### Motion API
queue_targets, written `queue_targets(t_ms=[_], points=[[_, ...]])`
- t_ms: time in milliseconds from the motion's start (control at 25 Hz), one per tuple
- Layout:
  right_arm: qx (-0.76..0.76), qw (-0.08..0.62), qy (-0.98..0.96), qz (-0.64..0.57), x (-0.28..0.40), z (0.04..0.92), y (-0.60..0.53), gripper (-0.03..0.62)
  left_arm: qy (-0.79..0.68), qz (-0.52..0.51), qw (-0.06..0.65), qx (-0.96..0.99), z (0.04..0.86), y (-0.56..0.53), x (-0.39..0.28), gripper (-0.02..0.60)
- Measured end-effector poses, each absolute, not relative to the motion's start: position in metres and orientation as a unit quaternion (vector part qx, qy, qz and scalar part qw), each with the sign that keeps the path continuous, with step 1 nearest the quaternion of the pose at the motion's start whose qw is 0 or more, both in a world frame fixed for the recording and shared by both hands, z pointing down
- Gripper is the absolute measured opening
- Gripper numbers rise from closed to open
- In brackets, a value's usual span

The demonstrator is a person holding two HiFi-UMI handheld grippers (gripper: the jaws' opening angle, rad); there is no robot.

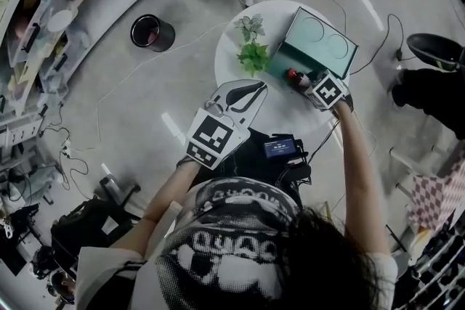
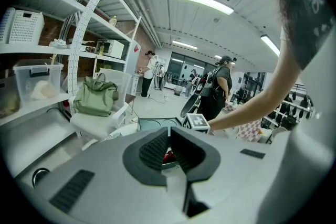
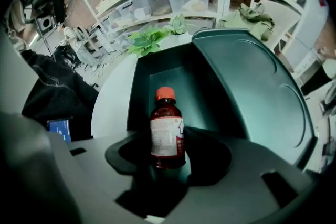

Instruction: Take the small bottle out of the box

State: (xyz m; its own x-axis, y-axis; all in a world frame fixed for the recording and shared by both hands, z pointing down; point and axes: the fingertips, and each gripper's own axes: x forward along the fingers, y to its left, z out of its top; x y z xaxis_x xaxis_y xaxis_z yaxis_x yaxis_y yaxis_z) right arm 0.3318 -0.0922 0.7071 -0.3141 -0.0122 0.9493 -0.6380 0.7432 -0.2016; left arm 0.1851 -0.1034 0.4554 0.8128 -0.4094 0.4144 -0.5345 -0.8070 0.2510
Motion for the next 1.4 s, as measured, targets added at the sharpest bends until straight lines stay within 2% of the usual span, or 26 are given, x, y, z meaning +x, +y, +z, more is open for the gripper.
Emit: queue_targets(t_ms=[400,840,920,1120,1240,1400], points=[[0.324,0.426,-0.747,0.393,0.321,0.686,-0.107,0.202,-0.278,0.181,0.187,0.925,0.456,-0.102,0.147,0.023],[0.427,0.195,-0.674,0.571,0.323,0.665,-0.115,0.199,-0.283,0.173,0.183,0.926,0.449,-0.094,0.124,0.023],[0.428,0.174,-0.670,0.581,0.321,0.663,-0.114,0.199,-0.284,0.172,0.184,0.925,0.450,-0.092,0.121,0.023],[0.405,0.200,-0.663,0.597,0.318,0.665,-0.115,0.201,-0.288,0.168,0.186,0.924,0.453,-0.086,0.114,0.023],[0.370,0.275,-0.677,0.575,0.310,0.669,-0.117,0.202,-0.285,0.173,0.189,0.924,0.455,-0.079,0.113,0.023],[0.335,0.408,-0.690,0.495,0.305,0.681,-0.119,0.202,-0.295,0.171,0.194,0.920,0.457,-0.076,0.107,0.023]])
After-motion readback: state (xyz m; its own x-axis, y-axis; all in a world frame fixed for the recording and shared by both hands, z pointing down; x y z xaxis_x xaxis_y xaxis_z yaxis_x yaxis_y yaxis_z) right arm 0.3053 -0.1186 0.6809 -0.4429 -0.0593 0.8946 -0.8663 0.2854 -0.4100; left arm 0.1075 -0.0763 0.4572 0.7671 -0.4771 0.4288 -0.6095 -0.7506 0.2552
